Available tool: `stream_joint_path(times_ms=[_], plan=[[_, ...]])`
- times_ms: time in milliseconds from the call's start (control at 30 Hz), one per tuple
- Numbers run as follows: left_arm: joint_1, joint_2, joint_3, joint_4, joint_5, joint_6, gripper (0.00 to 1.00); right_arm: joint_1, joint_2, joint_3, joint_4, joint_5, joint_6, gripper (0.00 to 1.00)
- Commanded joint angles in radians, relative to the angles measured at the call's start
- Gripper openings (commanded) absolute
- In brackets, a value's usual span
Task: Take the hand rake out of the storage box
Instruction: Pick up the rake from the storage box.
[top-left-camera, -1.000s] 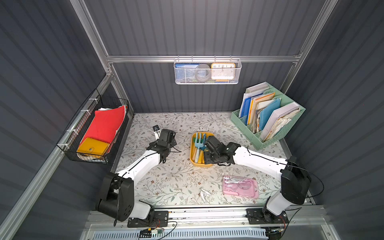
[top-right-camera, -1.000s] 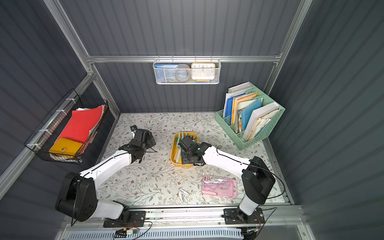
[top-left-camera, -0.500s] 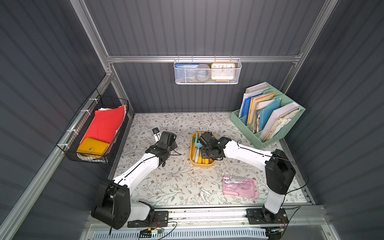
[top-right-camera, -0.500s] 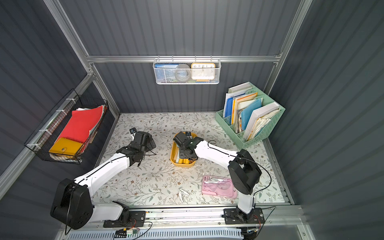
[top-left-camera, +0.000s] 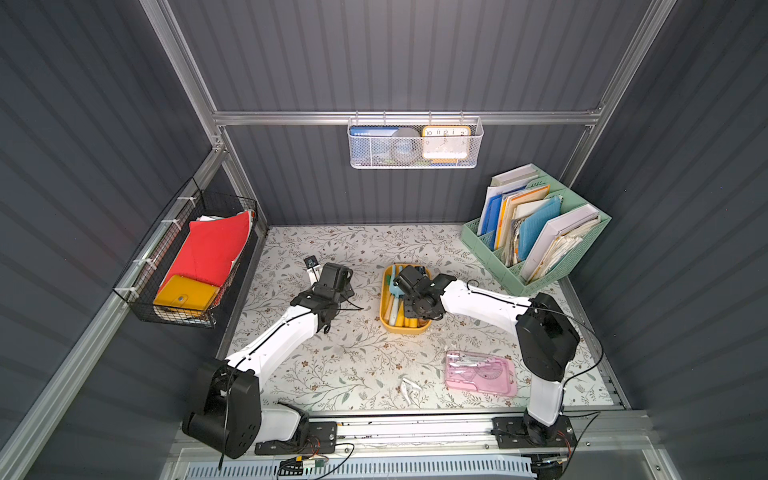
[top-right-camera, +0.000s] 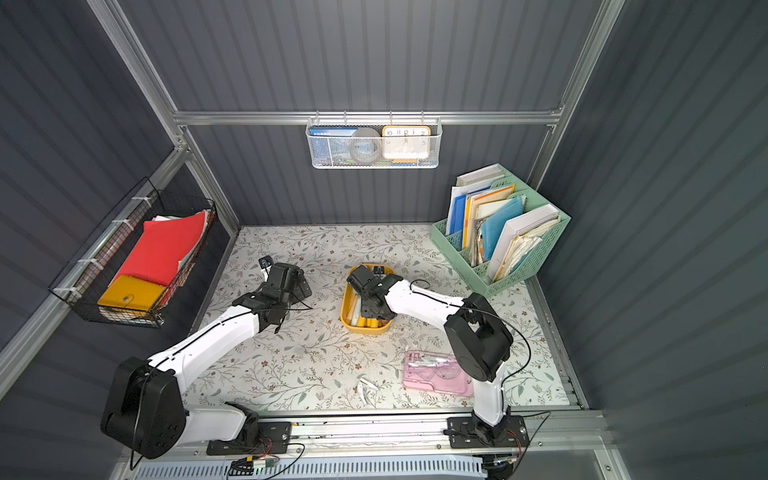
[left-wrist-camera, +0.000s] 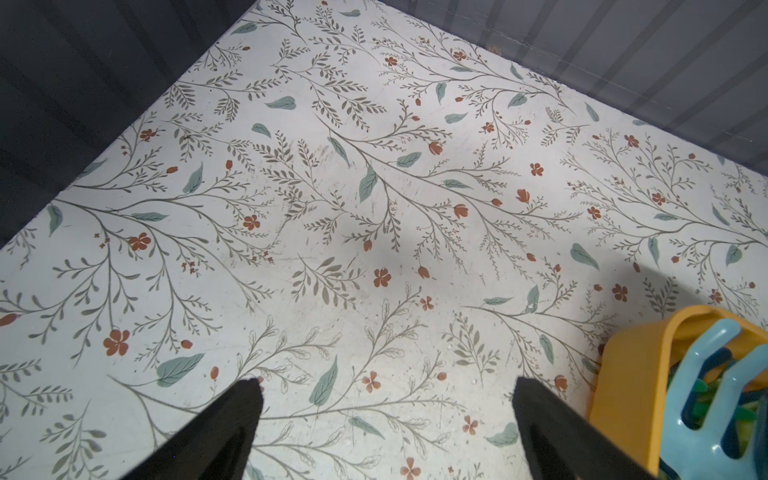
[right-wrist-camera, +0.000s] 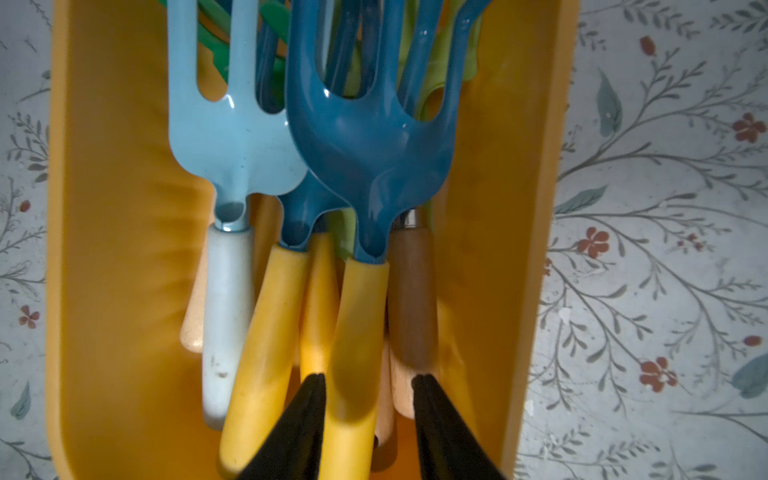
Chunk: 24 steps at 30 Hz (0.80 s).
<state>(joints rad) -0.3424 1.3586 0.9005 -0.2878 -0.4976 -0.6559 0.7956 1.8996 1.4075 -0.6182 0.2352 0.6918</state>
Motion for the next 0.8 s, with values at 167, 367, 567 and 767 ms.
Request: stream_joint_path(times_ms=[167,367,567,767], plan=[[-0.004,0.021,0.022,-0.015,0.002,-0.005,1.00,-0.016,0.042,-0.012,0.046,-0.026,0.028,0.40],[-0.004,0.032,0.034,-0.010,0.007,-0.007,1.00,-0.037,0.054,-0.025,0.060,-0.039,0.040,0.40],[-0.005,0.045,0.049,-0.010,0.008,-0.005,1.00,-0.041,0.068,-0.037,0.088,-0.050,0.041,0.37],[-0.006,0.052,0.031,0.005,0.013,-0.008,1.00,-0.041,0.082,-0.036,0.095,-0.047,0.040,0.30]])
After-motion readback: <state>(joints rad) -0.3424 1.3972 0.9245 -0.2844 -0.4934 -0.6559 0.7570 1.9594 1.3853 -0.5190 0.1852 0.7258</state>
